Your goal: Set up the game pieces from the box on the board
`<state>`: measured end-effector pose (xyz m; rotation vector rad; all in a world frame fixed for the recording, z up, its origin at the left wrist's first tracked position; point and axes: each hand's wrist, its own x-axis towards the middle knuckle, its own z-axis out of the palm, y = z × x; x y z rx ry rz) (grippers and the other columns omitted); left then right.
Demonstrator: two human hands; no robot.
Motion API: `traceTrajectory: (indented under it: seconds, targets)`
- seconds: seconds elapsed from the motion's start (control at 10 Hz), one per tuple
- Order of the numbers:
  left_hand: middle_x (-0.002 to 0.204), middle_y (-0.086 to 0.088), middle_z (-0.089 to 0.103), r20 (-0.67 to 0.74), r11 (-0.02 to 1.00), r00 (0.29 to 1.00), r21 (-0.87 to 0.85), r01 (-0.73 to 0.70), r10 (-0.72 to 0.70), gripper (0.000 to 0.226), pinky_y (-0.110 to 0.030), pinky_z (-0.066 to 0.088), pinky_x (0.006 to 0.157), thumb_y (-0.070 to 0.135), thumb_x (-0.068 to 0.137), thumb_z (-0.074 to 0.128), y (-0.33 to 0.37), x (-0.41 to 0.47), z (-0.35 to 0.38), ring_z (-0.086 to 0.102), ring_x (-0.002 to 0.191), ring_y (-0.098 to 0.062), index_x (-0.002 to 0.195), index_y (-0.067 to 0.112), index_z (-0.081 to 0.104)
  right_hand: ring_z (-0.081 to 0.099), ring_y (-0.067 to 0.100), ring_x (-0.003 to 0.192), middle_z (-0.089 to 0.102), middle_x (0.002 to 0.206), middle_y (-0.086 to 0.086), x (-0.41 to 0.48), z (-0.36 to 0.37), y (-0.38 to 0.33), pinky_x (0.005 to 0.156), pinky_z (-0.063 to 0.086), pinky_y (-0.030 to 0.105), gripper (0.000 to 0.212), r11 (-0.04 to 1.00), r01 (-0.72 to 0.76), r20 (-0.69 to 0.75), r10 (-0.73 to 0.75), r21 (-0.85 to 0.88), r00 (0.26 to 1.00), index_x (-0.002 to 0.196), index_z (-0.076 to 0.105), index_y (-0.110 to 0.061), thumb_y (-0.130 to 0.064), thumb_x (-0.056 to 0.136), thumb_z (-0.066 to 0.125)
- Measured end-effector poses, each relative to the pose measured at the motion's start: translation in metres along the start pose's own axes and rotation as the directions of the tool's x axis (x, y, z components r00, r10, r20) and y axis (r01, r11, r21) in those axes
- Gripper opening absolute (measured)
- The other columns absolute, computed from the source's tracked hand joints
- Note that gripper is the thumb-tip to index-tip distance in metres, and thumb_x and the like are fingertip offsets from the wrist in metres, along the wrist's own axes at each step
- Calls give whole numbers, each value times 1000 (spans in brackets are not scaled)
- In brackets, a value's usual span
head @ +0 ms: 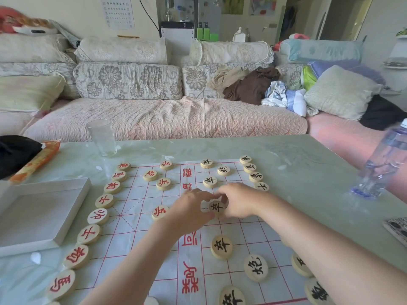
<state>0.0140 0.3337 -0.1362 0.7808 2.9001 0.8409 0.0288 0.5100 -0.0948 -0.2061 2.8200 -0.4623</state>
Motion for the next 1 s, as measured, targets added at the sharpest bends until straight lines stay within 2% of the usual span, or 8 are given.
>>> traceTrajectory:
  seconds: [0.1,0.2,0.3,0.4,0.6,0.8,0.9,1.0]
  targets:
    - [110,22,59,-17,1000,1000,-5,-17,17,44,-21,41,81,39,79,69,2,-2,3,49,101,-4,121,39,59,63,18,96,65,107,-5,-3,0,2,75,53,31,40,999,6,-8,-5,34,1000,117,65,-27,-31,79,76]
    - [107,22,61,-43,1000,999,-13,-1,1,39,-24,46,82,43,79,70,0,-5,3,51,100,-3,117,39,61,63,18,95,65,109,-4,-4,1,0,72,52,30,38,998,33,-18,-32,56,999,119,67,-30,-30,82,74]
    - [104,21,59,-54,999,998,-23,26,-27,39,-24,47,82,46,79,71,-1,-5,3,52,99,-3,115,39,61,62,14,91,65,108,-7,-3,3,-1,68,50,27,39,997,40,-29,-38,64,999,118,67,-30,-38,81,75]
    - [100,22,57,-56,1000,998,-18,20,-21,42,-23,44,79,50,77,71,0,-6,3,50,98,-3,115,36,62,55,4,75,64,108,-9,-3,2,-1,58,44,22,42,997,35,-25,-33,71,999,118,67,-31,-46,79,76]
    - [106,19,63,-61,1000,998,-7,8,-9,44,-27,48,81,52,77,70,2,-5,4,48,100,-6,116,34,61,58,8,83,63,114,-8,-4,0,0,62,45,21,43,998,39,-18,-38,49,999,125,65,-32,-44,84,73]
    - [108,21,61,-65,1000,998,21,4,-3,41,-26,45,83,47,81,68,2,-5,5,47,104,-6,118,35,58,62,16,95,64,112,-6,-3,2,2,75,54,31,41,997,46,-13,-45,58,999,122,66,-30,-37,82,72]
    - [111,18,59,-65,1000,998,7,5,-5,44,-25,45,84,51,79,69,0,-7,5,49,104,-7,119,35,57,62,16,93,64,108,-9,-2,3,4,70,53,29,40,996,48,-12,-47,79,999,118,66,-31,-39,79,74]
    - [112,18,55,-97,1000,995,-19,-5,3,48,-17,36,80,53,78,68,-2,-10,-4,46,99,-2,121,34,57,57,11,95,59,113,-13,-4,-3,7,69,45,21,54,994,17,-39,-13,103,999,128,59,-33,-46,79,76]
